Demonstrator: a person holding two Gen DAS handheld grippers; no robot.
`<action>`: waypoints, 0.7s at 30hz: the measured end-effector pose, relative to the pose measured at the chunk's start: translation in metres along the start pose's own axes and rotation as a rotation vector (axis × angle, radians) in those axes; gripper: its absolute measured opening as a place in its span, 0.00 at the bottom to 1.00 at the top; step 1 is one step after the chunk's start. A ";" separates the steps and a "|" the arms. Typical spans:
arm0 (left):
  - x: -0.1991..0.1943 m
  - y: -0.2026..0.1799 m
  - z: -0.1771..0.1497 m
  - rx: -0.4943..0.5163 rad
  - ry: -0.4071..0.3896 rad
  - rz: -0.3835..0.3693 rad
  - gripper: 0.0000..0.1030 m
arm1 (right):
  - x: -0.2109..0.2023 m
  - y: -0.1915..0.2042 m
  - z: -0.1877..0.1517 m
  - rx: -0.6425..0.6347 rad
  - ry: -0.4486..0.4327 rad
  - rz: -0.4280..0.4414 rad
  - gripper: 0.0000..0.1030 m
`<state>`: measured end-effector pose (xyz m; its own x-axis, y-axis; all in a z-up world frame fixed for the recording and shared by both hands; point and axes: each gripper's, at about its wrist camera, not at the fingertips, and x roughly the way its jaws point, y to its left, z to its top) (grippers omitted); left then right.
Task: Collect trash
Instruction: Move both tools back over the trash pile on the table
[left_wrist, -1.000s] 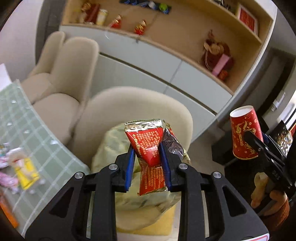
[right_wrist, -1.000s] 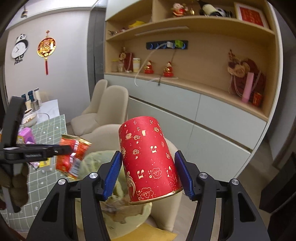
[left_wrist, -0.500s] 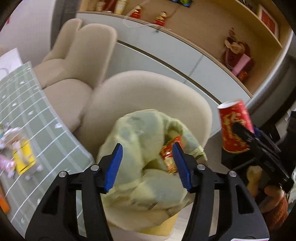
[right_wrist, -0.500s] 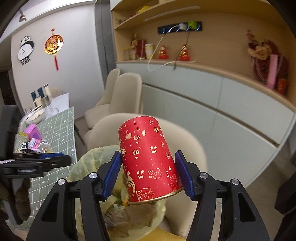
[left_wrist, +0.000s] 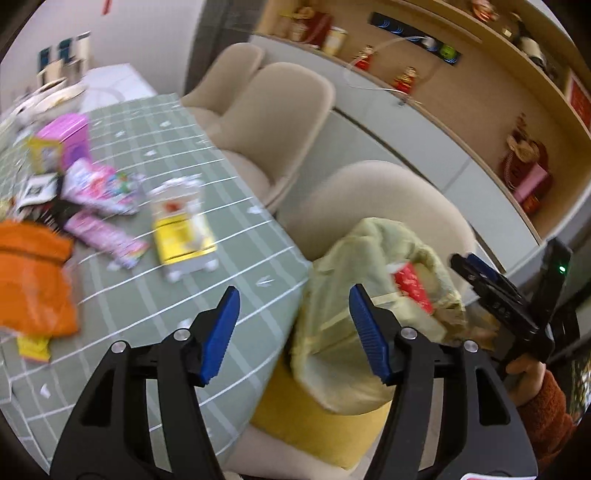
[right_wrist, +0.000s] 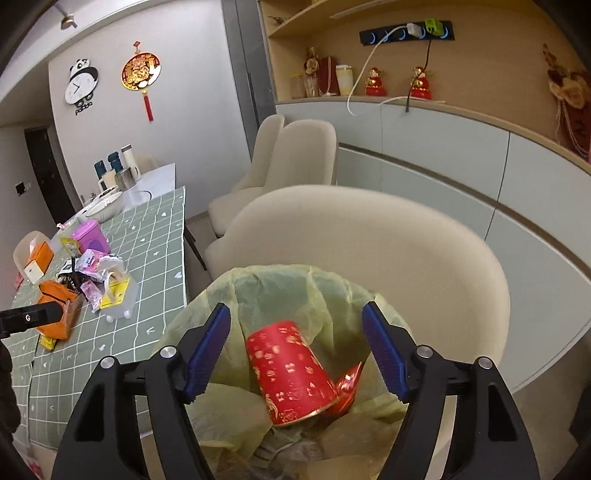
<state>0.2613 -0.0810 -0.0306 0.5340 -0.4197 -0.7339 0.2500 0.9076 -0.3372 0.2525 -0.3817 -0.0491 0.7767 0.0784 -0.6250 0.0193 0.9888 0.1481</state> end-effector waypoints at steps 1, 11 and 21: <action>-0.002 0.009 -0.002 -0.016 0.003 0.005 0.57 | -0.002 0.003 -0.001 0.008 0.004 -0.003 0.68; -0.044 0.092 -0.021 -0.047 -0.025 0.082 0.57 | -0.038 0.066 -0.013 -0.026 -0.014 0.001 0.68; -0.099 0.225 -0.021 -0.134 -0.135 0.208 0.57 | -0.037 0.173 -0.022 -0.050 -0.015 0.057 0.68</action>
<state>0.2480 0.1651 -0.0465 0.6674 -0.2129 -0.7136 0.0194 0.9629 -0.2692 0.2130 -0.2109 -0.0166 0.7852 0.1330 -0.6047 -0.0560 0.9879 0.1445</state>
